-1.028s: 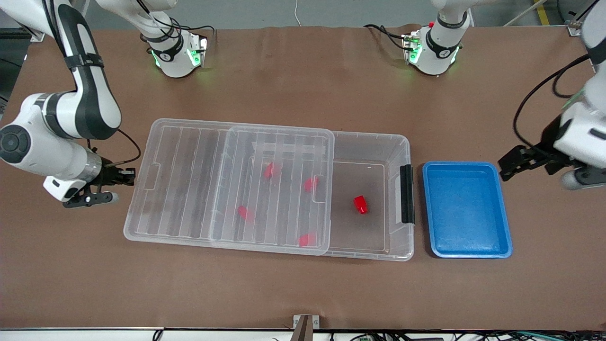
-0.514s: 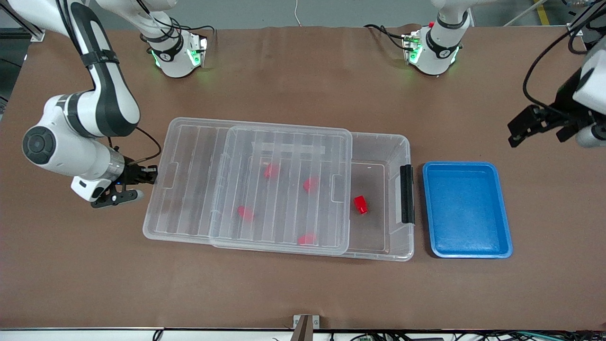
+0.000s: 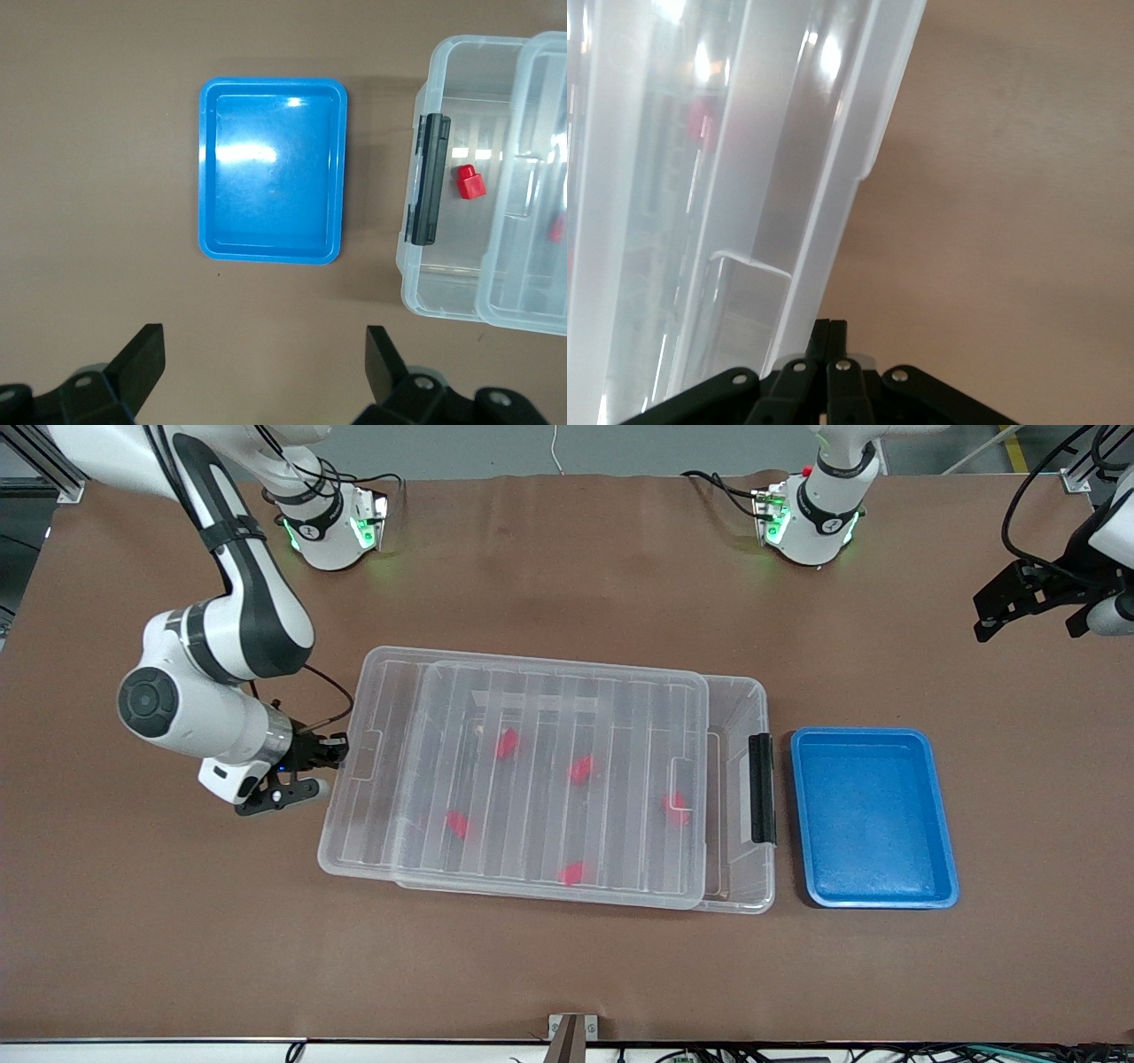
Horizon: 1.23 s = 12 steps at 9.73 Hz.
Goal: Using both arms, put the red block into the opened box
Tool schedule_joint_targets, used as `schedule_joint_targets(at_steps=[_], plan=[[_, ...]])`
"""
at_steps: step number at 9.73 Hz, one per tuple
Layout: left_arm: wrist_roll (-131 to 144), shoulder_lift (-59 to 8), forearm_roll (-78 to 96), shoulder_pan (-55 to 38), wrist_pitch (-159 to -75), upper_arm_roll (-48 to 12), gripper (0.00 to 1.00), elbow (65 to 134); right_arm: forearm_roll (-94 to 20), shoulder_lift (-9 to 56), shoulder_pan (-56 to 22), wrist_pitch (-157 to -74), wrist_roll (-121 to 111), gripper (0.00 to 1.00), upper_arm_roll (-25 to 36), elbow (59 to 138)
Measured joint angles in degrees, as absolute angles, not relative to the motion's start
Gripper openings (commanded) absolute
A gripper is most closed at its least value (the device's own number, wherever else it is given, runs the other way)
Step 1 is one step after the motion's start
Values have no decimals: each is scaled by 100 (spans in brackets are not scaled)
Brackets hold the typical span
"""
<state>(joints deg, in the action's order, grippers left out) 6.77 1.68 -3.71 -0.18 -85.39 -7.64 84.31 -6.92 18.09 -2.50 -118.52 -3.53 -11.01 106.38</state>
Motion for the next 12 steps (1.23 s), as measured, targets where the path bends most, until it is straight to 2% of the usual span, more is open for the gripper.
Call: schedule_joint_targets(at_steps=[5, 6, 7, 10, 12], plan=[[676, 131, -371, -81, -8540, -792, 100, 8459, -694, 1941, -312, -12011, -77, 0, -1296, 10571], [676, 120, -371, -82, -8540, -792, 100, 8459, -694, 1953, -334, -12022, -38, 29, -1300, 10556], [676, 117, -371, -82, -8540, -792, 100, 8459, -696, 1957, -338, -12026, -21, 99, -1300, 10551], [676, 117, -371, -82, -8540, -792, 100, 8459, -654, 1903, -239, -11705, 173, 100, -1197, 10278], [625, 107, -371, -85, -8540, -793, 100, 8462, -209, 1451, -98, -11019, 554, 100, -897, 9832]])
